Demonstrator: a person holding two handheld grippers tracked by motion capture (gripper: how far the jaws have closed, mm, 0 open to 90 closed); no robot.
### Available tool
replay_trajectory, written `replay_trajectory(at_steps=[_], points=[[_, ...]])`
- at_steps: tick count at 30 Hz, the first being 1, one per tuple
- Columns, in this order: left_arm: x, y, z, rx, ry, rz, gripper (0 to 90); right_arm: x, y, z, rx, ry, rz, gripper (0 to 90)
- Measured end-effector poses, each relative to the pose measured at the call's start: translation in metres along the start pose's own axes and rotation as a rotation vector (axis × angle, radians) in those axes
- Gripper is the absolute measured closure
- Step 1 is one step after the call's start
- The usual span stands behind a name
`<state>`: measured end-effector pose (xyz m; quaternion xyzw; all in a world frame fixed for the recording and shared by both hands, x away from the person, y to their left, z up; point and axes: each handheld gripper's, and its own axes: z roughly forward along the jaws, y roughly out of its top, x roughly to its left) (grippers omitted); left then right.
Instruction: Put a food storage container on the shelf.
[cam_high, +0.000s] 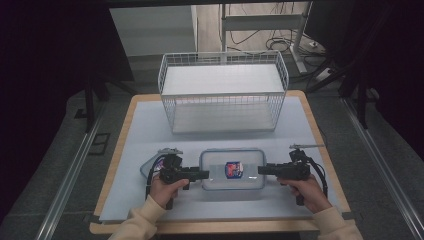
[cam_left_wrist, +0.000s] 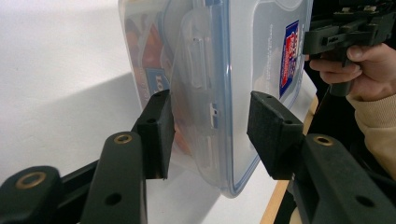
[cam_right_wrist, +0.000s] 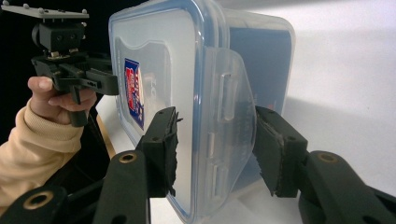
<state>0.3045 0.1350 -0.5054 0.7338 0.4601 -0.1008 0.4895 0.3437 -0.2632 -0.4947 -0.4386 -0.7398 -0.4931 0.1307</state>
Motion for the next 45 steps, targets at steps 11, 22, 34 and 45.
replay_trajectory(at_steps=[11,22,34,45], points=[[-0.004,0.002,-0.004,-0.025,0.011,-0.003,52.3,0.004,0.0,0.0,-0.025,-0.003,0.003,51.2],[-0.014,0.012,-0.014,-0.045,0.025,0.046,52.4,0.013,0.008,-0.005,-0.057,0.0,-0.047,51.2],[-0.024,0.028,-0.029,-0.09,0.034,0.079,52.5,0.028,0.028,-0.012,-0.085,0.003,-0.098,51.1],[-0.032,0.05,-0.042,-0.111,0.031,0.109,53.0,0.038,0.049,-0.019,-0.11,0.011,-0.129,51.2]])
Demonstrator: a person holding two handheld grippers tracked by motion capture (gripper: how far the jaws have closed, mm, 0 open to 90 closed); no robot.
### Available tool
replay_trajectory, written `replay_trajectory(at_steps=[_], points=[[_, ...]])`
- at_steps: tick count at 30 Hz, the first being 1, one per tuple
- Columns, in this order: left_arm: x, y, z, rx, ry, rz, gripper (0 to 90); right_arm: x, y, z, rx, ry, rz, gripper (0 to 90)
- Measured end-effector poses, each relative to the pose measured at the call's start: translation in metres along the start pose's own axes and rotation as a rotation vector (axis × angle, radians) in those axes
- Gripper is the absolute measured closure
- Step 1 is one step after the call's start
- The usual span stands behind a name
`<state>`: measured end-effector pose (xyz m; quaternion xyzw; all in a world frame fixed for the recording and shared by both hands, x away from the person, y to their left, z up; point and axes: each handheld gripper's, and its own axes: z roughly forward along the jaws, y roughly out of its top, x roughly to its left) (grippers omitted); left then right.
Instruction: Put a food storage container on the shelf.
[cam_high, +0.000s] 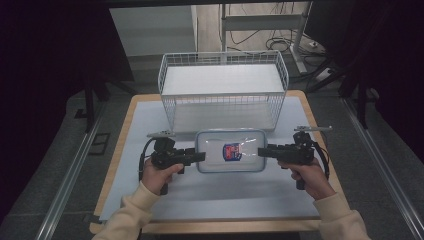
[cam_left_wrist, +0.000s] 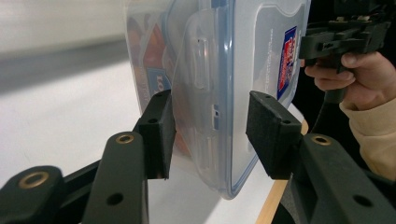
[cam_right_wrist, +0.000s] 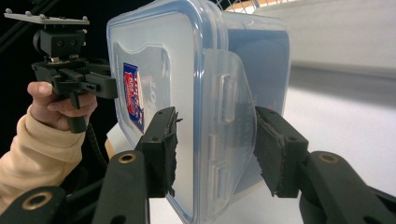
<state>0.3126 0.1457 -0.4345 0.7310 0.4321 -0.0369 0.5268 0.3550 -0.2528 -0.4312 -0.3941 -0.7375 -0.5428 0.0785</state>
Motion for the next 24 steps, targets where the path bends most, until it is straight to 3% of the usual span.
replay_trajectory(at_steps=[9,24], points=[[-0.005,0.018,-0.006,-0.016,0.005,0.03,53.0,0.007,0.017,-0.006,-0.027,-0.004,-0.034,51.2],[-0.007,0.042,-0.018,-0.05,0.017,0.044,52.6,0.017,0.045,-0.004,-0.042,-0.008,-0.065,51.0]])
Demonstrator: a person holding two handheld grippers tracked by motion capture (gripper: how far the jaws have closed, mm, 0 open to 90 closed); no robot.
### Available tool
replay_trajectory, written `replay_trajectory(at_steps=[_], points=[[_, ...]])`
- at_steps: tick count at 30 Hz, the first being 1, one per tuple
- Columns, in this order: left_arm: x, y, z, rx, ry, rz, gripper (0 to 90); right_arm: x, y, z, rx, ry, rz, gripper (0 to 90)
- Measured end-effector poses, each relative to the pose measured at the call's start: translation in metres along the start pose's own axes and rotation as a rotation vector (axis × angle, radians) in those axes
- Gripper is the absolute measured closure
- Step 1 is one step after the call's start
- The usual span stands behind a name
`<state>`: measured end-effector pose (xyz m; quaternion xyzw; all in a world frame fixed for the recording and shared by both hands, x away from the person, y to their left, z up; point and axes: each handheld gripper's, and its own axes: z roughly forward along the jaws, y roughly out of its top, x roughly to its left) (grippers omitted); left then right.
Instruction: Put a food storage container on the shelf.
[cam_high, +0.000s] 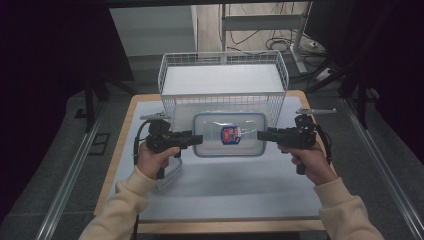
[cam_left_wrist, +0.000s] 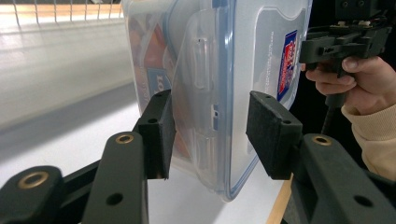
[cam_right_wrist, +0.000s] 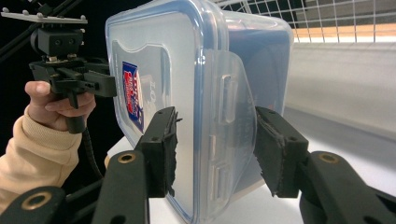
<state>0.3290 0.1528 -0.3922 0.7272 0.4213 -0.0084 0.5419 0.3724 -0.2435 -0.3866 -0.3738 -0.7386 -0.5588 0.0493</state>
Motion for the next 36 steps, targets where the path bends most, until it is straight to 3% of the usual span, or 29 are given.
replay_trajectory(at_steps=[10,23,36], points=[[0.0,0.02,-0.005,-0.013,0.007,0.03,52.6,0.003,0.019,0.0,-0.008,-0.006,-0.02,50.8],[-0.002,0.041,-0.007,-0.025,0.011,0.036,52.6,0.003,0.037,-0.002,-0.031,-0.004,-0.033,50.8],[0.002,0.074,-0.007,-0.038,0.014,0.06,52.6,0.0,0.067,-0.004,-0.052,-0.006,-0.052,50.7]])
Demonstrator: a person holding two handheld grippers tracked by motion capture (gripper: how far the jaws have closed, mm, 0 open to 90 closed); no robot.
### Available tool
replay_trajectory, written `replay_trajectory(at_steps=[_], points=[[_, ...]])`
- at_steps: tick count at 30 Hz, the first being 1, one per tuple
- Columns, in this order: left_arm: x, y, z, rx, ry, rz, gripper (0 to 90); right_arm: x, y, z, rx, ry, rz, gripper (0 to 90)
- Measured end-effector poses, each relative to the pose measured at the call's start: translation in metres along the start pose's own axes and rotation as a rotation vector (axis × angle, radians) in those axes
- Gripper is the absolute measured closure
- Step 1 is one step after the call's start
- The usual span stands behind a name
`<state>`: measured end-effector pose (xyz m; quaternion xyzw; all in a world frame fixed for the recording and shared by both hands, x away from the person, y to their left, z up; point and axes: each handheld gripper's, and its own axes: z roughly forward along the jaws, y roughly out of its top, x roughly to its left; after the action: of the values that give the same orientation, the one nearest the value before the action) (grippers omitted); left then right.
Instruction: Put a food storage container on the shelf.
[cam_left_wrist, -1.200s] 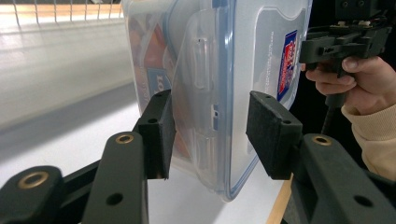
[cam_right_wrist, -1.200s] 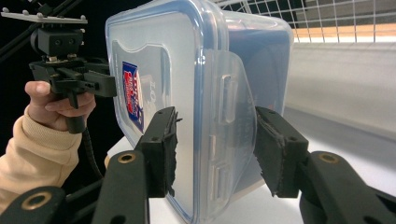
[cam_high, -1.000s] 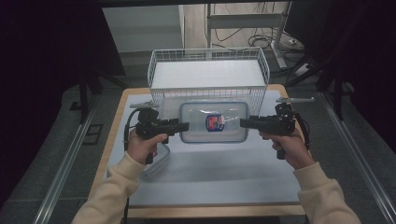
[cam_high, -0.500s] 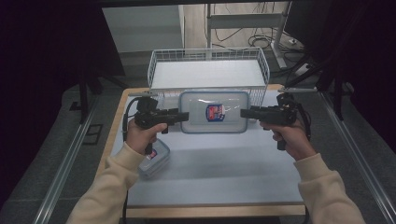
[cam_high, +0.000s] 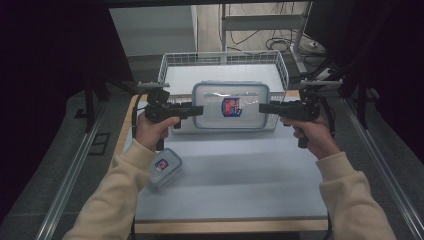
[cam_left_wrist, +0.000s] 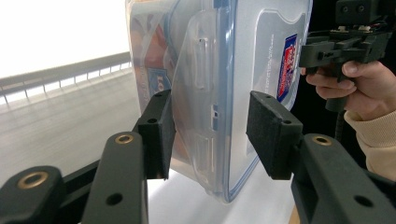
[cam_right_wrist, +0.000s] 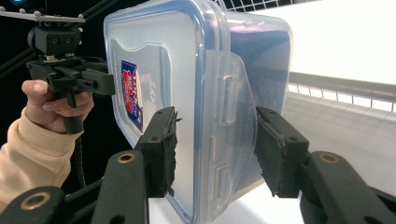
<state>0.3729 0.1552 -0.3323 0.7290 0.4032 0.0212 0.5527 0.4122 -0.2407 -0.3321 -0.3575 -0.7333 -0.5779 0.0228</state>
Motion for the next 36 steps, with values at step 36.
replay_trajectory(at_steps=[36], points=[[0.034,0.064,0.015,-0.012,-0.004,-0.001,52.5,-0.029,0.067,0.017,-0.013,-0.009,0.006,50.4]])
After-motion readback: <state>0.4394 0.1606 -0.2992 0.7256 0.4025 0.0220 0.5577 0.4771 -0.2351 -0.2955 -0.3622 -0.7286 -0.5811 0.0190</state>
